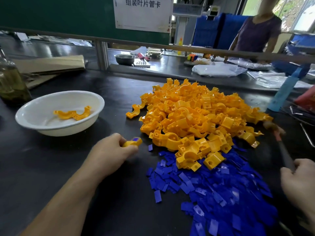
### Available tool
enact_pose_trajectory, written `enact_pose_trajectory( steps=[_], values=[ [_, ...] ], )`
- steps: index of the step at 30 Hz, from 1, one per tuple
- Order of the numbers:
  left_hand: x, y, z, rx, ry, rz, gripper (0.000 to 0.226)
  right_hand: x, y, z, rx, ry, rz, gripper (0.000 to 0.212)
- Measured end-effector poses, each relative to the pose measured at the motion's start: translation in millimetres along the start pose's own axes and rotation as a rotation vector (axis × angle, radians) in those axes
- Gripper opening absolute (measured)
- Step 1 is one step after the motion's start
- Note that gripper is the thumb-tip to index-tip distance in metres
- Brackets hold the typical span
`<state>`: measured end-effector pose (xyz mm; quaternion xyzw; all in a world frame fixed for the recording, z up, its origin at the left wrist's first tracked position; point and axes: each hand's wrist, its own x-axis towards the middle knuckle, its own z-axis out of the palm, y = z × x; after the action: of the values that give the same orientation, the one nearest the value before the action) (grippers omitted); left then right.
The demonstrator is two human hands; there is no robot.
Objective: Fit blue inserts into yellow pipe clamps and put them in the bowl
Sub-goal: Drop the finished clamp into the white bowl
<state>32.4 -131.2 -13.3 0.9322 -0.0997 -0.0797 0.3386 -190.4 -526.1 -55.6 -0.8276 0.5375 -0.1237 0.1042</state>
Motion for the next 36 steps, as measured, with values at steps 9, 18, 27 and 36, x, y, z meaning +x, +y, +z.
enact_pose_trajectory(
  steps=[9,18,27,36],
  values=[
    [22,-13,-55,-1.520,0.168,-0.230,0.031,-37,-36,-41,-0.102,-0.193,-0.051,0.042],
    [68,-22,-81,-1.656,0.191,-0.106,0.089,-113,-103,-24,0.124,-0.034,-0.717,0.032],
    [-29,52,29,-0.302,-0.190,0.392,0.040,-139,-124,-5,-0.042,-0.071,-0.971,0.051],
    [-33,57,80,0.453,-0.026,1.081,0.057,-139,-120,-8,-0.038,-0.053,-1.045,0.023]
  ],
)
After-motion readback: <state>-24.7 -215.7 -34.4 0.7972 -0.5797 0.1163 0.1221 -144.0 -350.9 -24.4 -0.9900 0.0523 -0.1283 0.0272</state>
